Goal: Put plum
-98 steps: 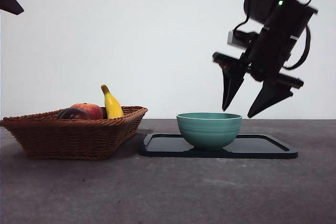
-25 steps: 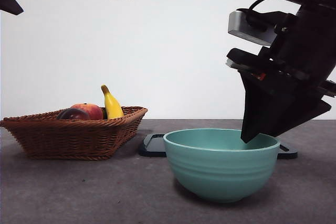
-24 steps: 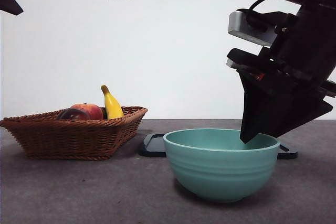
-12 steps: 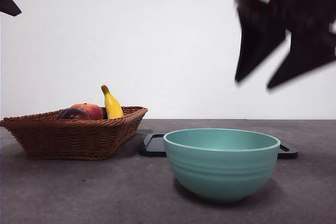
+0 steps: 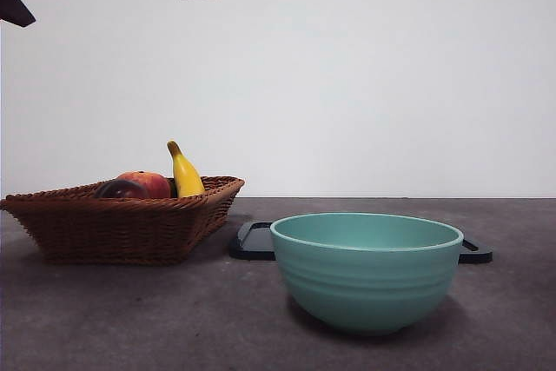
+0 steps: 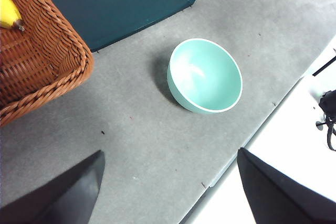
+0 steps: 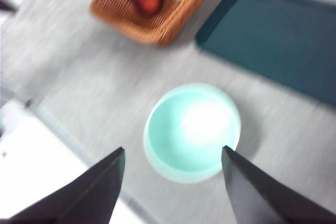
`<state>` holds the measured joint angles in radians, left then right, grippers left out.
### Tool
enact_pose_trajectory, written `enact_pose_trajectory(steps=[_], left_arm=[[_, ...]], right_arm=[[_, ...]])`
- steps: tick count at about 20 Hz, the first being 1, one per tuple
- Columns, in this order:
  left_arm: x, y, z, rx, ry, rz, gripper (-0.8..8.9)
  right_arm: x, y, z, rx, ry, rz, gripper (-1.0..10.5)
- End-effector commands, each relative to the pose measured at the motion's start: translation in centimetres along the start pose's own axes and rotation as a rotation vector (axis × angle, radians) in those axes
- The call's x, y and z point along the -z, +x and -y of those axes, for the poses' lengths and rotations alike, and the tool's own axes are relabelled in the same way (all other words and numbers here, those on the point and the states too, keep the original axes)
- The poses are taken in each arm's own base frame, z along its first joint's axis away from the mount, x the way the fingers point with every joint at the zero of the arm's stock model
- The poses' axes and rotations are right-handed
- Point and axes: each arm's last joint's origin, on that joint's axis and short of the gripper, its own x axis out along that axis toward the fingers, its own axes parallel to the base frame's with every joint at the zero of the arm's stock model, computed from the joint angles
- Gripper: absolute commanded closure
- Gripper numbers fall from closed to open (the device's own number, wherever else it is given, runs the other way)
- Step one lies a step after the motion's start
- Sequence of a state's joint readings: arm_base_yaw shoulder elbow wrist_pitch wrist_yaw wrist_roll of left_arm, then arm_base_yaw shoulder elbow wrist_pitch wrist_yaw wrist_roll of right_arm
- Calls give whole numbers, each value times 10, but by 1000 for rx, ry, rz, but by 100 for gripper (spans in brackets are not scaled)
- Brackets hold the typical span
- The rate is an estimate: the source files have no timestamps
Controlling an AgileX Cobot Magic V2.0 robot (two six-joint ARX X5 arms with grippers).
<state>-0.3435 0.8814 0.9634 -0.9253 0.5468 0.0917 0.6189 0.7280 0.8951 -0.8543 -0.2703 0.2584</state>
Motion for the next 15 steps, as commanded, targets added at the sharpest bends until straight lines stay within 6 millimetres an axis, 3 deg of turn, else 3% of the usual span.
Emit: enact_pose_trajectory(steps=[1,15], left_arm=[[-2,0,1,7,13,2,409],[-2,0,1,7,13,1,437]], right_arm=[[5,-9,-3,-22,-10,-29,654],[12,-15,-3,-16,-5,-58,654]])
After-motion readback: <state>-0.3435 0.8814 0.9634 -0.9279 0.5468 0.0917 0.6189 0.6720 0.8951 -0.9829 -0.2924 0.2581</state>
